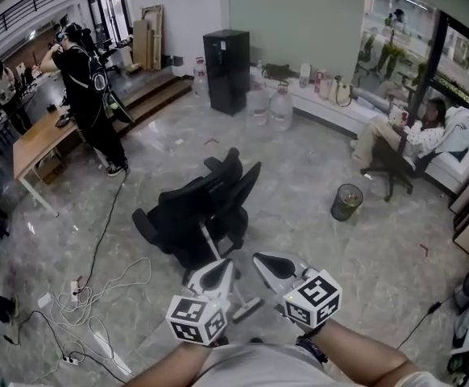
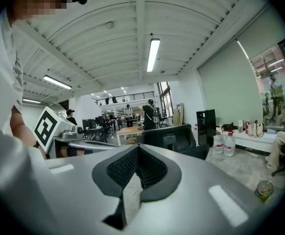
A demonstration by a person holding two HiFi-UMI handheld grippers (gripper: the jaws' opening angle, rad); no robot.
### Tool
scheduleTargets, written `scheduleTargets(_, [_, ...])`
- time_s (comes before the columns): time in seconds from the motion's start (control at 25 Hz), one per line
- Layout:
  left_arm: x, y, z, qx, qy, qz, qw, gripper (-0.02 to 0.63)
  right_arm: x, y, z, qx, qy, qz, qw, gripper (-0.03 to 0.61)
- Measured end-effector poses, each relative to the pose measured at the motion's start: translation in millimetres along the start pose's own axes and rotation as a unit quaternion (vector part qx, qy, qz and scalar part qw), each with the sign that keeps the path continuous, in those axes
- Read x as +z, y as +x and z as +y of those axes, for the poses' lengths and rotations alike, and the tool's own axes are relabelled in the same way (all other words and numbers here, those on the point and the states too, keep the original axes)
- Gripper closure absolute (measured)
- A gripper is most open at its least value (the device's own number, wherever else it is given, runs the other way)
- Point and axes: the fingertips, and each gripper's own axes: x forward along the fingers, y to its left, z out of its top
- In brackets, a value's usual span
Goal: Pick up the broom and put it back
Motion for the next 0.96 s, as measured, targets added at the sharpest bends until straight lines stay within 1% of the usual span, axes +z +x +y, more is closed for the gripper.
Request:
scheduleTargets(0.16, [14.4,-4.1,-8.2,0.003,0.006,-0.016,0.9999,0.606,10.9,-1.3,12.2,0.01,-0.009,-0.009,1.0,0.577])
scheduleTargets(0.4, [21.0,-10.2,-14.4,0.011,0.011,-0.024,0.9996,0.606,15.1,-0.8,23.4,0.024,-0.008,-0.01,1.0,0.577])
scheduleTargets(0.6, [21.5,-6.3,-16.3,0.018,0.017,-0.025,0.9994,0.607,13.8,-0.6,18.7,0.028,-0.006,-0.006,1.0,0.577])
scheduleTargets(0.96, [21.4,-6.8,-15.1,0.019,0.017,-0.028,0.9993,0.606,11.5,2.5,19.5,0.03,-0.005,-0.005,1.0,0.577])
